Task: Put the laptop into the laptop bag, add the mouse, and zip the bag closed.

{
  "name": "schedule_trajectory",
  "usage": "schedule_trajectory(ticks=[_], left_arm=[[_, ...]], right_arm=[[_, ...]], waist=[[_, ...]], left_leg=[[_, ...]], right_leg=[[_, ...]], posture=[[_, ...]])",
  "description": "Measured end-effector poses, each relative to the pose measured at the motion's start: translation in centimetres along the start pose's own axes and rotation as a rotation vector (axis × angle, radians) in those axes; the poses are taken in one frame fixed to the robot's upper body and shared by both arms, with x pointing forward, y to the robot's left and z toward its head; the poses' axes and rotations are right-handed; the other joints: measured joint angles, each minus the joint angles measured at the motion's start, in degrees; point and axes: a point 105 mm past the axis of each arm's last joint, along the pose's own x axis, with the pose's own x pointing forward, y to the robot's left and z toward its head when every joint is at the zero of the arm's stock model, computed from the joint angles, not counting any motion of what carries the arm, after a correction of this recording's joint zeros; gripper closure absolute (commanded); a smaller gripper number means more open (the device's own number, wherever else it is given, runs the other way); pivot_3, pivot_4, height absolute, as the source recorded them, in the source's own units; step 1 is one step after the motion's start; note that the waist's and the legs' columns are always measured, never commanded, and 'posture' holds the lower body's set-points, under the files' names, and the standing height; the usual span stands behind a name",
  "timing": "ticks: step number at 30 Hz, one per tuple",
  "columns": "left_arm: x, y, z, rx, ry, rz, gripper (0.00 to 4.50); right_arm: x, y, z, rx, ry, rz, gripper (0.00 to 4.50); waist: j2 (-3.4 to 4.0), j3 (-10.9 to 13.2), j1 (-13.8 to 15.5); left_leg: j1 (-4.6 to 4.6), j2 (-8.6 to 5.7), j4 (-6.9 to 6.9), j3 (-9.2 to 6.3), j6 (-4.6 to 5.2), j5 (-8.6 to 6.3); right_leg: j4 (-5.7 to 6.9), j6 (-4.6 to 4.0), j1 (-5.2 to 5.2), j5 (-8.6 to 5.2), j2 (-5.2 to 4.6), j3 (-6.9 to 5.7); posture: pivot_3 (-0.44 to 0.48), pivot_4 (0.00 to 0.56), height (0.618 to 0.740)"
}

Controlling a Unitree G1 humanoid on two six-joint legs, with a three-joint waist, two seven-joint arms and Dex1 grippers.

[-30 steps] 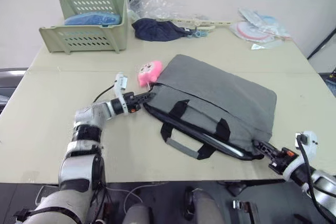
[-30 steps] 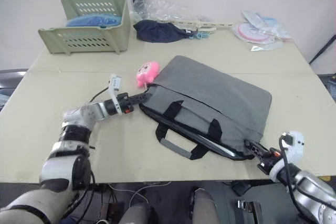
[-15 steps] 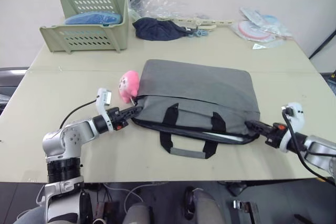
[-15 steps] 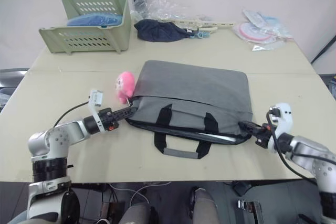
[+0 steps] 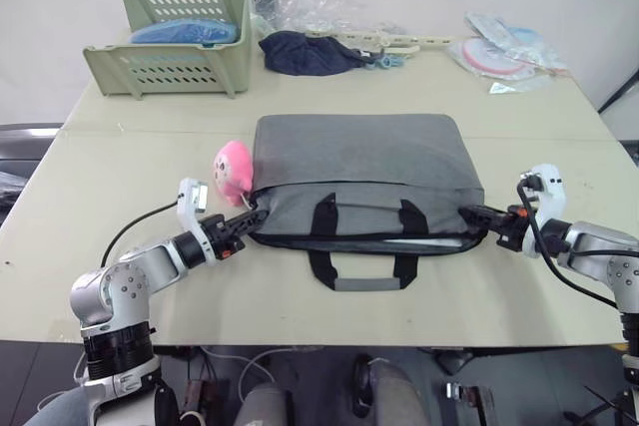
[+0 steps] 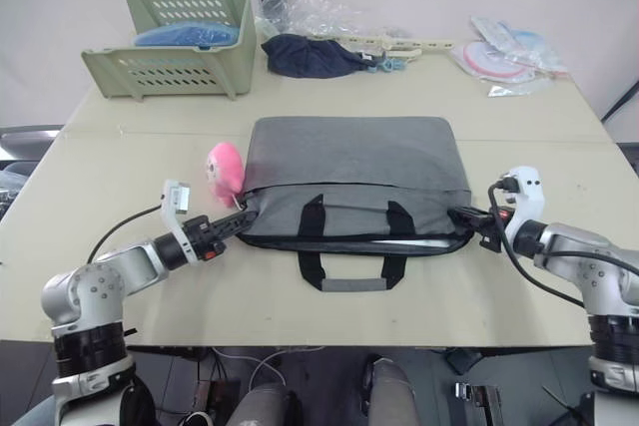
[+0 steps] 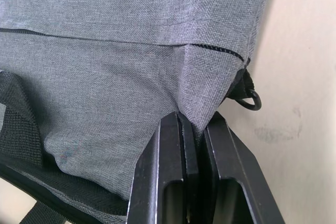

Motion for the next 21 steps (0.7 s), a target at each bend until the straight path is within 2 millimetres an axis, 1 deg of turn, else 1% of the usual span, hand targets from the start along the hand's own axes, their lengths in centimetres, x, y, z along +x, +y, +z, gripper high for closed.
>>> schedule_trajectory(ticks=[14, 21], left_arm=[[-0.05, -0.11, 0.03, -0.002, 0.002, 0.009, 4.47], [-0.34, -0.39, -0.46, -0.003, 0.006, 0.007, 4.47]], right_arm=[[-0.44, 0.44, -0.47, 0.020, 0.004, -0.008, 4.50], [-0.62, 0.48, -0.45, 0.016, 0.011, -0.015, 4.50]], waist=[[0.04, 0.0, 0.0], [0.05, 0.0, 0.0]], left_leg=[[-0.03, 0.00, 0.00, 0.00, -0.01, 0.00], [-0.05, 0.00, -0.06, -0.01, -0.01, 0.00]], right_leg=[[-0.04, 0.00, 0.00, 0.00, 0.01, 0.00], [-0.12, 0.00, 0.00, 0.00, 0.01, -0.02]], posture=[[0.000, 0.150, 0.740], [0.000, 0.150, 0.740]])
